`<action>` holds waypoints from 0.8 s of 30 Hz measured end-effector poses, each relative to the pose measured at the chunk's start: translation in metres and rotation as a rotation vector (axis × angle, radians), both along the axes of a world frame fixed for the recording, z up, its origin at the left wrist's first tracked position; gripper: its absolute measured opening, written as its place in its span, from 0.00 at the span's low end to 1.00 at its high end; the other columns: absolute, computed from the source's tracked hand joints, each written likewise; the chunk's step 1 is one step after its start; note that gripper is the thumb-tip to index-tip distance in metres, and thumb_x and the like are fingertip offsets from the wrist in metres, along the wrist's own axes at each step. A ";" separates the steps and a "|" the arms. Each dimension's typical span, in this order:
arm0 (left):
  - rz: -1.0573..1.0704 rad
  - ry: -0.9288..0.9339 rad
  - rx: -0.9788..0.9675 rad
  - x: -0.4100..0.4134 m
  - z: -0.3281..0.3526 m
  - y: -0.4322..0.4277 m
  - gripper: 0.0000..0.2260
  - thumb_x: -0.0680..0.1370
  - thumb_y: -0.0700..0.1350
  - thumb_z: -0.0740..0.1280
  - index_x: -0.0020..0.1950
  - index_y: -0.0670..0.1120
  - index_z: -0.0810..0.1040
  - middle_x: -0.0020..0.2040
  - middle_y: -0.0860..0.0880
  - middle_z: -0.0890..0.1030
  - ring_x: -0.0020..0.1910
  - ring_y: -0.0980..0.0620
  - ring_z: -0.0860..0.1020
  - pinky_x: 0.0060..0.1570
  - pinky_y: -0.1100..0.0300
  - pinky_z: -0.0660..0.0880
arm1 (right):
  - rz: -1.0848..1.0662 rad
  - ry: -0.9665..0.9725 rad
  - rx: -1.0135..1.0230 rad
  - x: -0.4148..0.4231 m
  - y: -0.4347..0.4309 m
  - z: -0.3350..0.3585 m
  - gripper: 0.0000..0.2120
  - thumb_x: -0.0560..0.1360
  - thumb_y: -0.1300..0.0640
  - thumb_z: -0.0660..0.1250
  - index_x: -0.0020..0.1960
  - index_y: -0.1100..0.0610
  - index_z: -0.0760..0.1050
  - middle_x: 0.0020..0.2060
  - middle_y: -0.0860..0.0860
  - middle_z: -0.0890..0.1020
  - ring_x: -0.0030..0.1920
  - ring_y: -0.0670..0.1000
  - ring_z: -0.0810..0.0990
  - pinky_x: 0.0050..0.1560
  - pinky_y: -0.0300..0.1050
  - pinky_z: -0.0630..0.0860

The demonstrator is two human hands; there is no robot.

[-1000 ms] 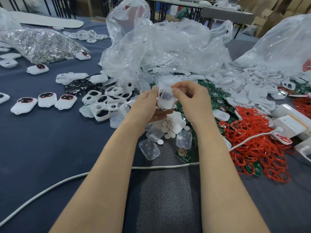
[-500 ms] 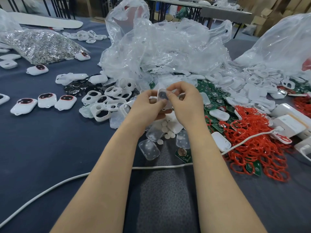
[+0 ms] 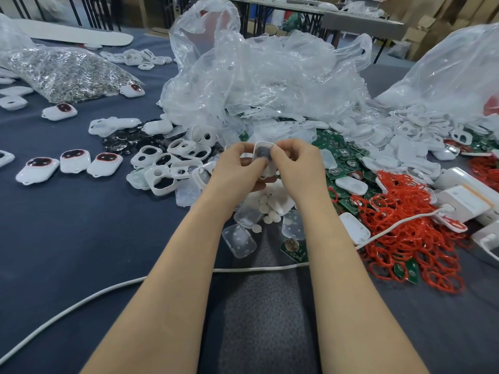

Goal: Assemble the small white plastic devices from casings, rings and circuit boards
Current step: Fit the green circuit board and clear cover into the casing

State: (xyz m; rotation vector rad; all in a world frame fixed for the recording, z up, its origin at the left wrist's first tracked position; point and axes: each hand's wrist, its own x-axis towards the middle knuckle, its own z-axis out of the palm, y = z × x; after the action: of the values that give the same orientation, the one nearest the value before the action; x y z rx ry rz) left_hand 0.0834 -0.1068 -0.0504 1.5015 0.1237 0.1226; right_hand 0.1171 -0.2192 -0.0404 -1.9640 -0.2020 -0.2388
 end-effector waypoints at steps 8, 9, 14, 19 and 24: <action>0.151 0.021 -0.064 -0.001 0.004 -0.002 0.03 0.81 0.41 0.63 0.48 0.46 0.73 0.43 0.45 0.82 0.31 0.55 0.83 0.30 0.63 0.79 | -0.053 0.003 -0.024 0.001 -0.013 0.008 0.08 0.77 0.51 0.65 0.52 0.52 0.79 0.46 0.46 0.82 0.47 0.44 0.79 0.49 0.38 0.74; 0.174 0.027 -0.097 0.000 0.005 -0.001 0.02 0.81 0.40 0.62 0.48 0.45 0.73 0.46 0.43 0.82 0.31 0.55 0.83 0.29 0.64 0.78 | -0.123 -0.011 -0.044 0.002 -0.021 0.009 0.08 0.77 0.51 0.64 0.53 0.52 0.79 0.46 0.46 0.82 0.48 0.44 0.79 0.51 0.39 0.73; 0.283 0.063 -0.275 0.000 0.008 0.007 0.03 0.81 0.39 0.61 0.47 0.46 0.71 0.54 0.38 0.80 0.32 0.53 0.83 0.32 0.64 0.79 | -0.212 0.054 -0.362 0.008 -0.046 0.006 0.07 0.74 0.59 0.65 0.48 0.53 0.80 0.36 0.43 0.76 0.41 0.47 0.76 0.40 0.40 0.68; 0.296 0.051 -0.370 -0.001 0.008 0.008 0.04 0.81 0.39 0.61 0.46 0.44 0.71 0.50 0.38 0.80 0.31 0.53 0.83 0.26 0.66 0.75 | -0.196 0.134 -0.524 0.009 -0.046 0.001 0.09 0.73 0.59 0.67 0.53 0.54 0.80 0.42 0.49 0.78 0.46 0.51 0.76 0.44 0.41 0.70; 0.272 0.041 -0.362 -0.002 0.010 0.007 0.04 0.81 0.38 0.61 0.48 0.45 0.72 0.50 0.39 0.80 0.31 0.53 0.83 0.29 0.66 0.77 | -0.194 0.093 -0.547 0.008 -0.043 0.001 0.14 0.74 0.63 0.64 0.56 0.53 0.80 0.53 0.53 0.81 0.54 0.55 0.78 0.49 0.43 0.73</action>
State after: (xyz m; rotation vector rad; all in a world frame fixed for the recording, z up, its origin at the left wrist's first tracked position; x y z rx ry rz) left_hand 0.0811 -0.0995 -0.0403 1.1208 0.3638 0.2732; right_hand 0.1250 -0.2619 -0.0394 -2.5366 -0.0124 -0.2333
